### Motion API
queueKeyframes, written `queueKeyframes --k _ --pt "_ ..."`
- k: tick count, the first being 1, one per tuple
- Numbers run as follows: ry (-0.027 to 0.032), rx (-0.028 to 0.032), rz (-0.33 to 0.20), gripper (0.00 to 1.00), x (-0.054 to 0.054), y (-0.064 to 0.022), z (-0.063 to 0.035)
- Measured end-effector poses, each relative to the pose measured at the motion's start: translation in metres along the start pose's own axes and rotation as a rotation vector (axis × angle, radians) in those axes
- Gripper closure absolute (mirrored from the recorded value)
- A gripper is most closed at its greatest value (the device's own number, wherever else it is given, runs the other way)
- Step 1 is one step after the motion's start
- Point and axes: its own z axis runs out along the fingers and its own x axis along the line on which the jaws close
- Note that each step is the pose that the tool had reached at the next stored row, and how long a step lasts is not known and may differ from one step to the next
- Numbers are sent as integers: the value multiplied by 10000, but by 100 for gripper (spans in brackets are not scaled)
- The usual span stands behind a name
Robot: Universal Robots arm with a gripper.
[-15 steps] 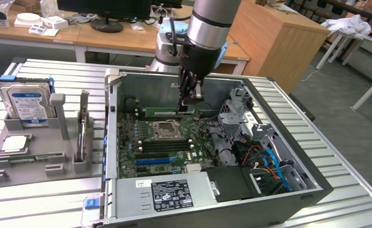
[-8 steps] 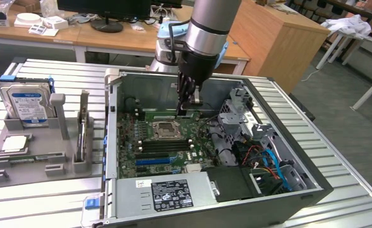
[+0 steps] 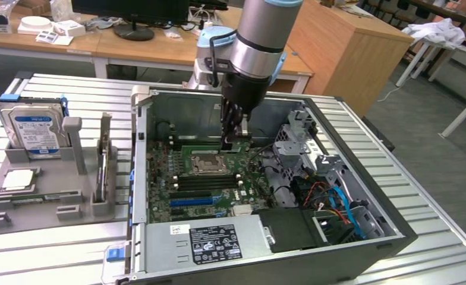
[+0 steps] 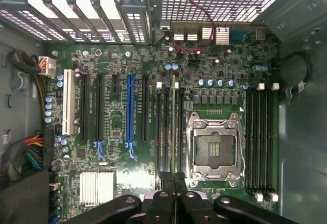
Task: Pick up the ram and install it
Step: 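Insert the ram into the slot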
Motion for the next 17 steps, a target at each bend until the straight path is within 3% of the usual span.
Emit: queueKeyframes --k 6,11,17 --pt "42 0 1 88 2 -3 97" --pt "41 1 2 88 12 -3 98" --pt "41 1 1 88 109 -3 96"
